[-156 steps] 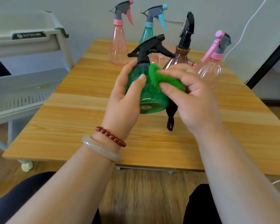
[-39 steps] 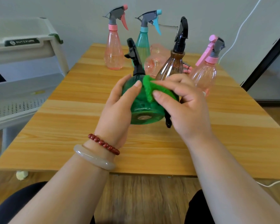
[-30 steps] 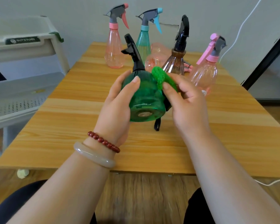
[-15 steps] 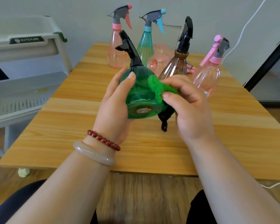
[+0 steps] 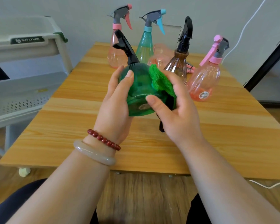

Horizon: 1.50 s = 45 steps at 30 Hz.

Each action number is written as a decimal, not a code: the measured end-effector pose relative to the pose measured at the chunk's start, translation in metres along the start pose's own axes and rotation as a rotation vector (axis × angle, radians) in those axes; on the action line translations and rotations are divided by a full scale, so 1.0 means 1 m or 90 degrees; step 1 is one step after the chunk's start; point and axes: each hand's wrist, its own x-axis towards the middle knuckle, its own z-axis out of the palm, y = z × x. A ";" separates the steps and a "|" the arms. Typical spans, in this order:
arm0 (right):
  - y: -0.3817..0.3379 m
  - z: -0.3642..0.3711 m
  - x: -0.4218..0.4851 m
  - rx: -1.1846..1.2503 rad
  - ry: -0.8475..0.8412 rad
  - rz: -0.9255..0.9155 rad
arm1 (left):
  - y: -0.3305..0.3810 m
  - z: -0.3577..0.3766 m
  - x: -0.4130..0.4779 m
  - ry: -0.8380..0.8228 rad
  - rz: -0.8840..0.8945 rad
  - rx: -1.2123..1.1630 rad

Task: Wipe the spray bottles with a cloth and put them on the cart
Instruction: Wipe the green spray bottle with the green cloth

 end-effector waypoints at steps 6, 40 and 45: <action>0.016 -0.011 0.007 0.100 0.050 0.139 | -0.005 0.000 -0.004 -0.047 0.090 0.299; 0.015 -0.022 0.008 -0.166 0.072 0.206 | -0.014 -0.015 0.009 -0.080 0.328 0.961; 0.011 -0.016 0.011 -0.164 0.098 0.150 | -0.015 -0.016 0.012 -0.077 0.315 0.924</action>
